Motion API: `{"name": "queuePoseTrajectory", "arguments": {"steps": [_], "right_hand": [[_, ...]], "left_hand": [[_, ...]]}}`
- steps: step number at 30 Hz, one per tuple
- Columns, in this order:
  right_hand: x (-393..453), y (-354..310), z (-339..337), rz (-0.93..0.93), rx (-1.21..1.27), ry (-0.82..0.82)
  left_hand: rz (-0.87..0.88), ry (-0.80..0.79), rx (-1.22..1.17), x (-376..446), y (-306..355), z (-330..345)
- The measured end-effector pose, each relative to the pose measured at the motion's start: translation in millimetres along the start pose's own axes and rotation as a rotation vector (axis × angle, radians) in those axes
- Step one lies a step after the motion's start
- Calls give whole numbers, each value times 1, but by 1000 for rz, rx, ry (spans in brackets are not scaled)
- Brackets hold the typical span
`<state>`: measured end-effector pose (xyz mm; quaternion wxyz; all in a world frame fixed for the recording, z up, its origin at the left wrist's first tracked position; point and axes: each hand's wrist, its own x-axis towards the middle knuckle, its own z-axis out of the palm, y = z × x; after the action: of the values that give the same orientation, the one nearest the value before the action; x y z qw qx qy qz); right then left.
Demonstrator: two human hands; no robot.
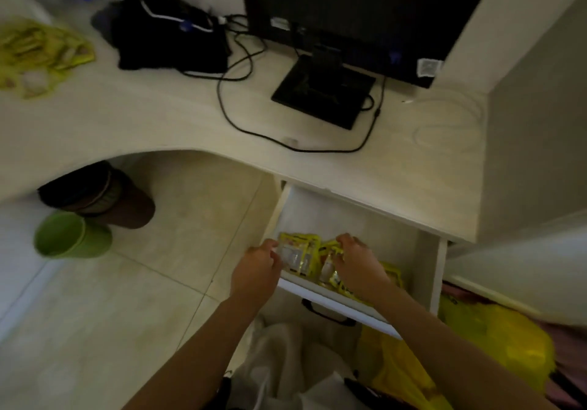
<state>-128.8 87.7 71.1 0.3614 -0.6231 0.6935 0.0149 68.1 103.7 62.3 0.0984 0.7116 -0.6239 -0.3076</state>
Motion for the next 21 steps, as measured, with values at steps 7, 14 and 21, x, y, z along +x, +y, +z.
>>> {"name": "queuePoseTrajectory", "arguments": {"steps": [7, 14, 21], "right_hand": [[0, -85, 25, -293, -311, 0], [-8, -176, 79, -384, -382, -23], [-22, -266, 143, -462, -336, -113]], "left_hand": [[-106, 157, 57, -34, -65, -41], [-176, 297, 61, -62, -141, -95], [-266, 317, 146, -93, -243, -143]]}}
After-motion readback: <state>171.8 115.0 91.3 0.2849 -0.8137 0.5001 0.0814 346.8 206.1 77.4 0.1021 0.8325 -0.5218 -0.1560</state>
